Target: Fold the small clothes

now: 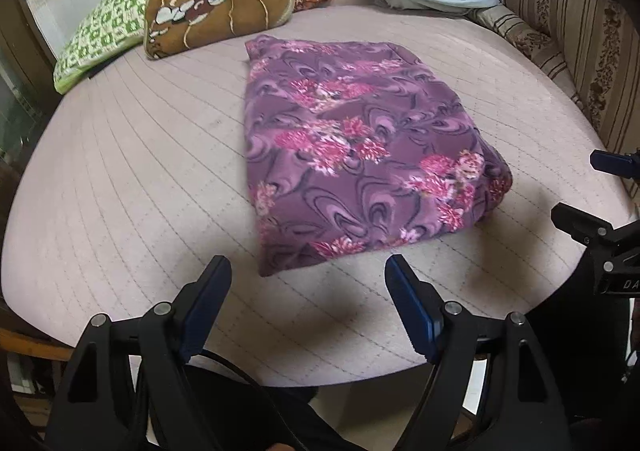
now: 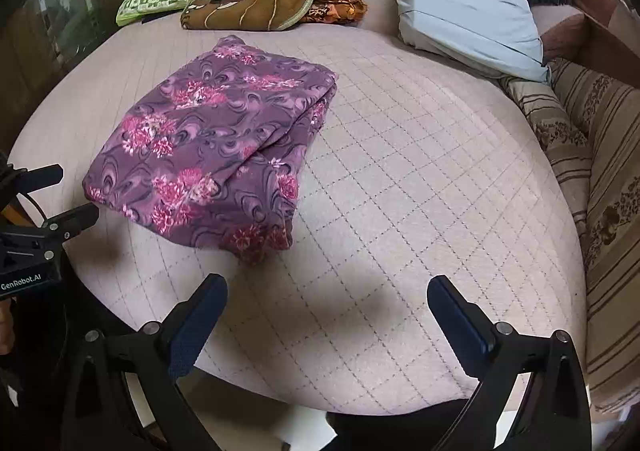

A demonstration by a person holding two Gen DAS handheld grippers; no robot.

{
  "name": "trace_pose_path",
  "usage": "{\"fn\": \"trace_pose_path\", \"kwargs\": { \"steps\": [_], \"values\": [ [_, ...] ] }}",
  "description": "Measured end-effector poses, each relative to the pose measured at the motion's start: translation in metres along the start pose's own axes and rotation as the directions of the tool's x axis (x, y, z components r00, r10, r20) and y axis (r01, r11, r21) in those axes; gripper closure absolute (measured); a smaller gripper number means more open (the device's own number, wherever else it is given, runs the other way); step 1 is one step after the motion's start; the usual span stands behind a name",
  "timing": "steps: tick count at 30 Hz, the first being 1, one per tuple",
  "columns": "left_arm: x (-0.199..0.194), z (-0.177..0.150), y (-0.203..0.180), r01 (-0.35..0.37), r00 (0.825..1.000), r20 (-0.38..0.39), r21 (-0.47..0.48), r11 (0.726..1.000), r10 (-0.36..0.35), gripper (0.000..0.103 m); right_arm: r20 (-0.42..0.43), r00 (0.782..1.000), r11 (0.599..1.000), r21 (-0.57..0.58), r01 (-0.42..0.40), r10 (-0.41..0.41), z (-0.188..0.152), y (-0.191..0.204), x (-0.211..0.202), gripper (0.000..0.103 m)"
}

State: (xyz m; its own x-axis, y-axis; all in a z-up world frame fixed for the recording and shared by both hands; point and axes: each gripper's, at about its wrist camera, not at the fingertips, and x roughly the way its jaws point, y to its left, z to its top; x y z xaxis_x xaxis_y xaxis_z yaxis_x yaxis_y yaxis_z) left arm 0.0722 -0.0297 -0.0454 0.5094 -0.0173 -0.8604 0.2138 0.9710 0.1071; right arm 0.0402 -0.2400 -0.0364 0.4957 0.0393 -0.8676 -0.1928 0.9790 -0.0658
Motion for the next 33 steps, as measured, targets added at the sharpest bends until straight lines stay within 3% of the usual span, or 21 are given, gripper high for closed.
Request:
{"fn": "trace_pose_path", "kwargs": {
  "steps": [19,23,33],
  "values": [
    [-0.018,-0.009,-0.027,0.104,0.994,0.038,0.053,0.993,-0.106,0.024,0.012,0.999,0.999,0.022,0.038,-0.038,-0.007,-0.017,-0.013,0.002],
    [-0.027,-0.008,-0.039,0.095,0.993,0.065,0.092,0.991,-0.101,0.023,0.011,0.999,0.999,0.032,0.037,-0.037,-0.007,-0.021,-0.014,0.002],
    [-0.028,-0.007,-0.053,0.076,0.995,0.051,0.12,0.99,-0.082,0.023,0.027,0.998,0.997,0.044,0.062,-0.064,-0.009,-0.032,-0.022,0.002]
  ]
}}
